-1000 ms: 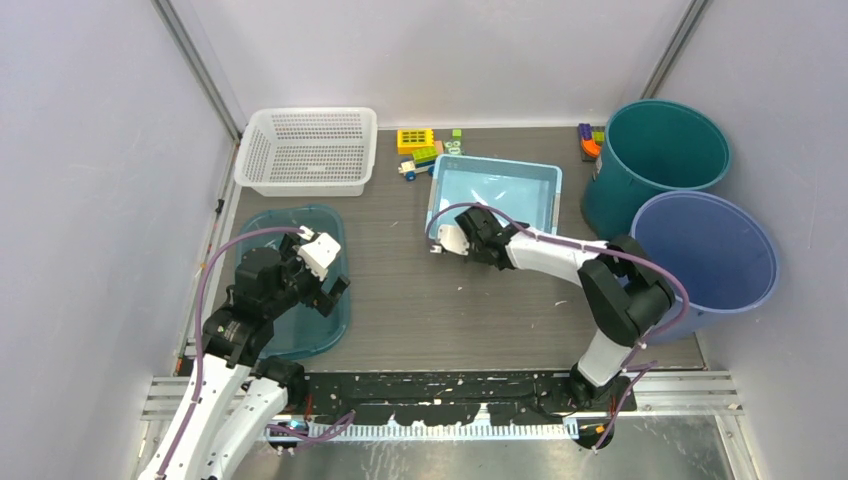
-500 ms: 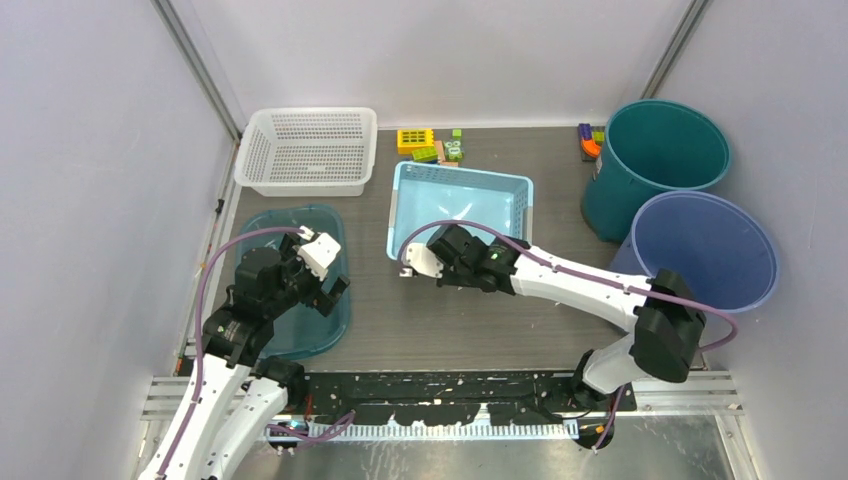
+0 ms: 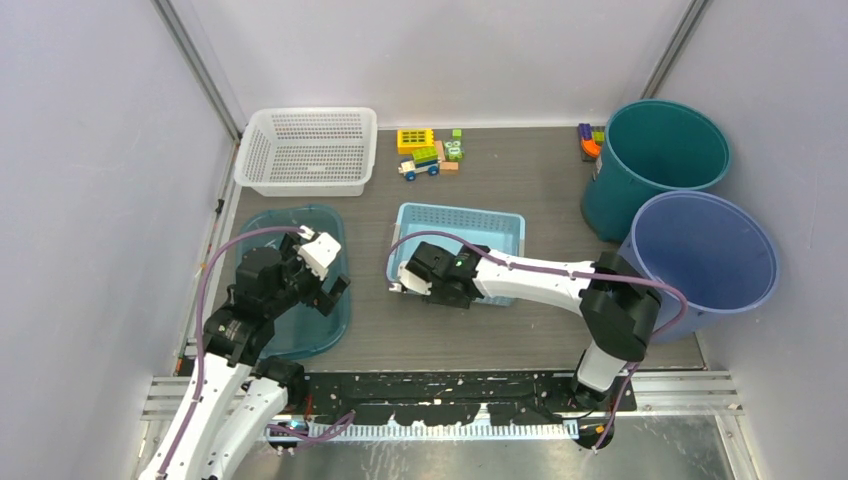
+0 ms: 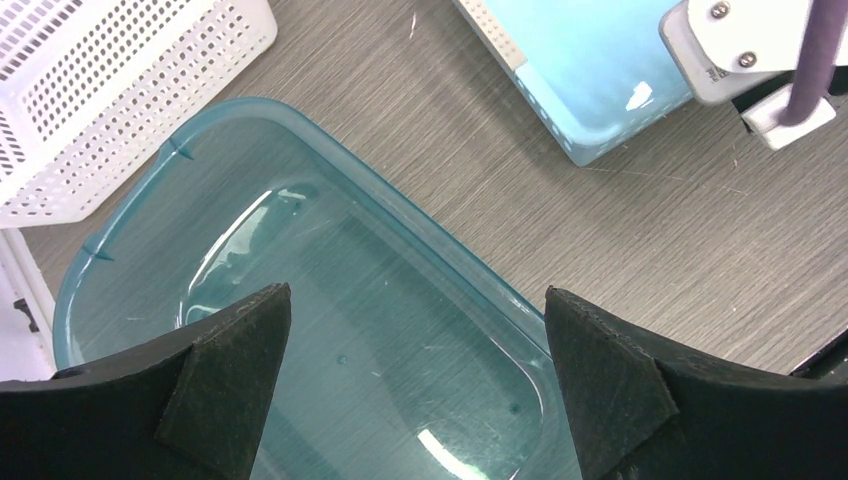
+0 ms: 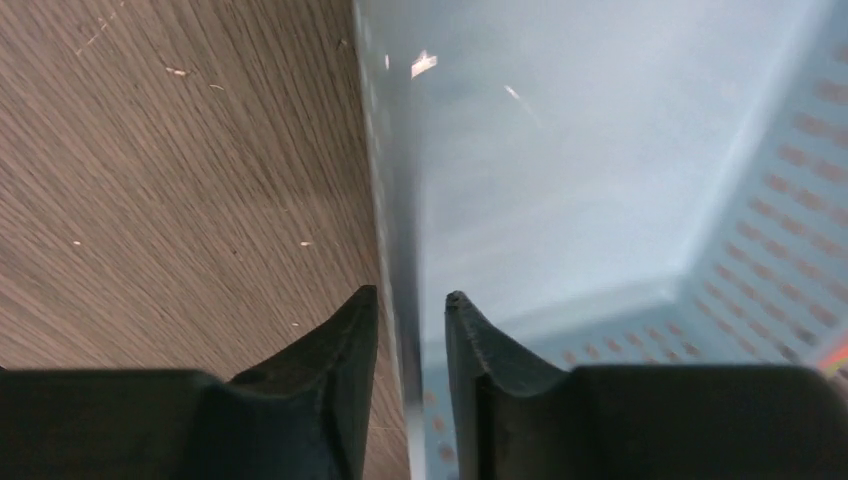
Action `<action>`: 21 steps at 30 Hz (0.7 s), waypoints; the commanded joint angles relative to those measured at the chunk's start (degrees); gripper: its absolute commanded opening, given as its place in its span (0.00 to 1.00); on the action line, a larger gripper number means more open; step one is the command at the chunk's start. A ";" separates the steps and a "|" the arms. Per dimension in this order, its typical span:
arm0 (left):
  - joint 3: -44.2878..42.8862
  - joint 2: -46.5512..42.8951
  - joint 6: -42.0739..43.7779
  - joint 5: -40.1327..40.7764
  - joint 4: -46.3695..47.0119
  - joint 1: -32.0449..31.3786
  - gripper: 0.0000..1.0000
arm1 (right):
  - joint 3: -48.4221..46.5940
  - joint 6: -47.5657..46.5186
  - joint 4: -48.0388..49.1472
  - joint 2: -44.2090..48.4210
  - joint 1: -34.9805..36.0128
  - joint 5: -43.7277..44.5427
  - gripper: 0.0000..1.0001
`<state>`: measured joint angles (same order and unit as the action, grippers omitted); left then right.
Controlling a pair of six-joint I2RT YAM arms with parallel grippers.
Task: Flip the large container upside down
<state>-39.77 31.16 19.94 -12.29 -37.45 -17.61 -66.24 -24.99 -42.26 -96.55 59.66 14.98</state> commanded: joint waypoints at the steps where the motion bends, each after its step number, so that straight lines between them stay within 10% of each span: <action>1: 0.10 2.60 -0.48 1.04 4.34 0.29 1.00 | -2.77 0.59 0.30 1.74 0.62 1.60 0.46; 7: -7.18 18.55 -3.71 1.73 3.52 0.25 1.00 | -1.99 -1.31 -1.06 9.23 0.54 1.12 0.83; 21: -16.43 43.30 -10.59 21.39 4.84 -0.31 1.00 | 2.96 -4.09 1.86 31.60 -14.46 -1.68 0.93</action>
<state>-53.91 73.54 10.90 4.75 -34.06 -17.61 -64.38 -28.38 -42.44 -69.08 47.51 14.87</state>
